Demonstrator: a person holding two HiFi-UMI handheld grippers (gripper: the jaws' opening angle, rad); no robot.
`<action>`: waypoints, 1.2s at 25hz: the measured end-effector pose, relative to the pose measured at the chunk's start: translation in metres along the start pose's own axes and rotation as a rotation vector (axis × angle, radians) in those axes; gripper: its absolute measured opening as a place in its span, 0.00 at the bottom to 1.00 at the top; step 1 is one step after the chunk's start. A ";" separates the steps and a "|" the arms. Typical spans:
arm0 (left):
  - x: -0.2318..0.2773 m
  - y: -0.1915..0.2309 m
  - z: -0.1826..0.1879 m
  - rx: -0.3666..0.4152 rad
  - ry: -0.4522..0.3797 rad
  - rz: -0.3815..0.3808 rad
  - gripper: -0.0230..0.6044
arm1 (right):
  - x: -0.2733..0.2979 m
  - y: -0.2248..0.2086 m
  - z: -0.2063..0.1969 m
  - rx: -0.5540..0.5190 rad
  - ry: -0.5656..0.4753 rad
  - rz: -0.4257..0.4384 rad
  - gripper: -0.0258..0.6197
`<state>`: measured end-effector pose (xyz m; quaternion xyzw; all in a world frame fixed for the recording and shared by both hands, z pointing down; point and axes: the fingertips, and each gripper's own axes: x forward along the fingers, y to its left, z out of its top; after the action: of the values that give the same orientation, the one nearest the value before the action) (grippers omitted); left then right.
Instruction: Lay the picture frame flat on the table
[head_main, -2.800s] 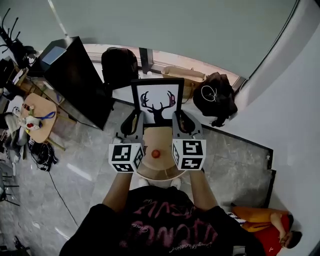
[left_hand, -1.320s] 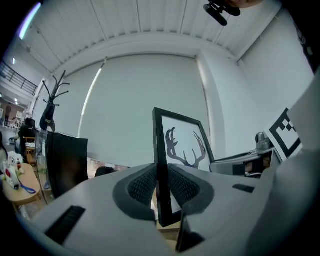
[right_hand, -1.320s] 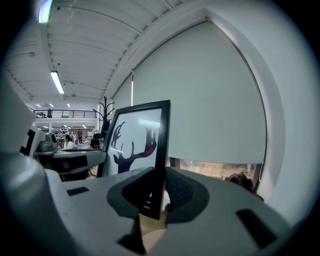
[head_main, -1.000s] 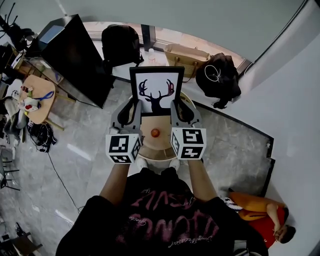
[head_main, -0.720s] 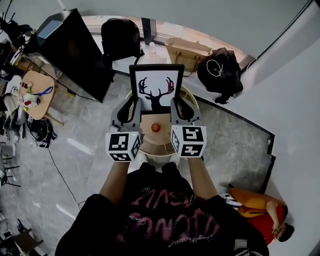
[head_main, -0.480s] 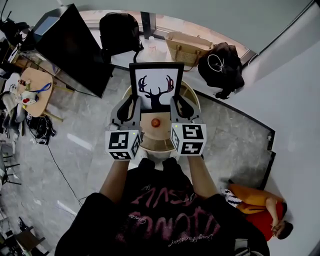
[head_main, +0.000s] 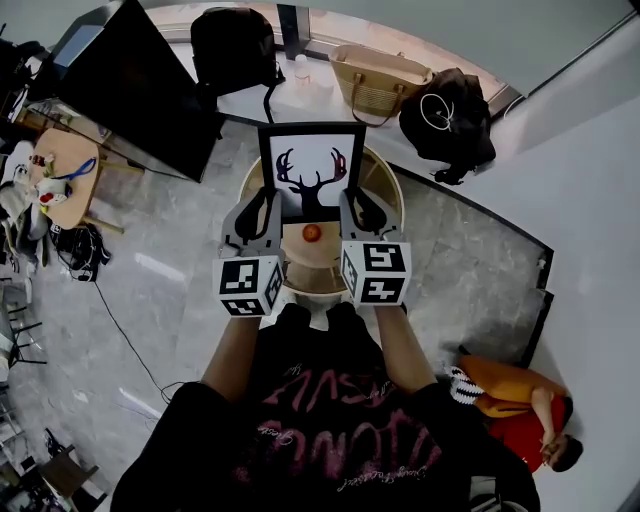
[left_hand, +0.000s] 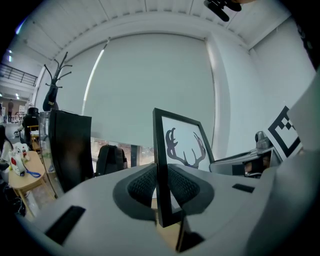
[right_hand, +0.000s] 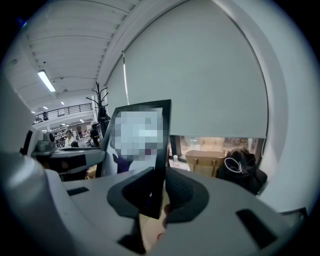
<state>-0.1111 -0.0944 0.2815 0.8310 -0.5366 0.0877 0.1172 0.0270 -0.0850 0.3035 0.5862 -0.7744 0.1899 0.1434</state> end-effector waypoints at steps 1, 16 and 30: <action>0.002 -0.001 -0.004 -0.003 0.008 0.001 0.15 | 0.002 -0.002 -0.004 0.003 0.006 -0.001 0.17; 0.033 -0.003 -0.032 -0.040 0.104 0.002 0.15 | 0.029 -0.023 -0.028 0.048 0.097 -0.011 0.17; 0.036 0.004 -0.075 -0.066 0.183 0.019 0.15 | 0.045 -0.021 -0.070 0.065 0.182 0.008 0.16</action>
<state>-0.1012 -0.1058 0.3630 0.8100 -0.5343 0.1466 0.1921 0.0353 -0.0959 0.3882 0.5680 -0.7538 0.2681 0.1932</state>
